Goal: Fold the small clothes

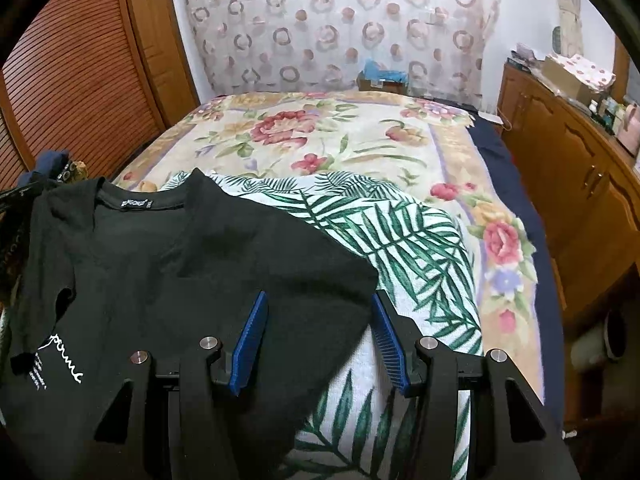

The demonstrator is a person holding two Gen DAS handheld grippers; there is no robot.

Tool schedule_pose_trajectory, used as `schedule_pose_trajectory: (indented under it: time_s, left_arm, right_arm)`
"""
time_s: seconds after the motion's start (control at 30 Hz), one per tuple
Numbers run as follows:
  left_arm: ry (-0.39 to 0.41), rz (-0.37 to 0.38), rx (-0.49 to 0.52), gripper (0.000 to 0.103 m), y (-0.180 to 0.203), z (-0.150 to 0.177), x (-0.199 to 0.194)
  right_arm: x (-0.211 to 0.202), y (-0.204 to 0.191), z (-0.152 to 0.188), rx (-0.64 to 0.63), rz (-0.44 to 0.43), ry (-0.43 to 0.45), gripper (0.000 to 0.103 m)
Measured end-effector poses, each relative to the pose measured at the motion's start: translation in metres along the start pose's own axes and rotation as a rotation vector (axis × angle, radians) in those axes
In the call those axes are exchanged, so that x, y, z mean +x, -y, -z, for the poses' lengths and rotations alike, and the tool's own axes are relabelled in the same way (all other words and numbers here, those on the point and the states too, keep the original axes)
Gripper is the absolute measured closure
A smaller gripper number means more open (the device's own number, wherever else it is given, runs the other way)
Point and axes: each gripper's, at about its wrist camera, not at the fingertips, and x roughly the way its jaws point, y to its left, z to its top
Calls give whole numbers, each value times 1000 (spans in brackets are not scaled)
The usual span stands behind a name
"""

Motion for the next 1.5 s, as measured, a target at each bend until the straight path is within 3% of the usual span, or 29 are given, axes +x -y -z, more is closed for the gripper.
schedule_pose_trajectory:
  time_s: [0.07,0.1,0.13,0.23,0.5,0.77,1.03,1.27,1.5]
  left_arm:
    - [14,23,3,95,5,4,-7]
    - [19,31,3,95,8,5,-10]
    - [29,47,4,95,11,7,-16]
    - [64,81,8,95,19,14,-38]
    - [173,140,9,95,29,58,-128]
    - [253,136,-28,95,17,146,-212]
    - [277,153,-48,95,24,207,-274]
    - [221,119,-40,95,35,256,-294]
    - [106,110,-30,95,32,282,-273]
  right_arm:
    - [1,-5,-1,-57,16,-3,60]
    - [0,-6,-1,-65,-18,-4,81]
    - [0,-6,-2,-63,-43,-12,96]
    - [-13,-11,-2,-61,-49,15,96]
    - [-106,-34,18,-37,-107,199,96]
    - [-201,-54,106,-29,-135,282,96]
    - [-271,-79,189,-74,-142,299,96]
    - [-331,-92,247,-76,-162,282,96]
    - [-319,-95,274,-67,-132,174,96]
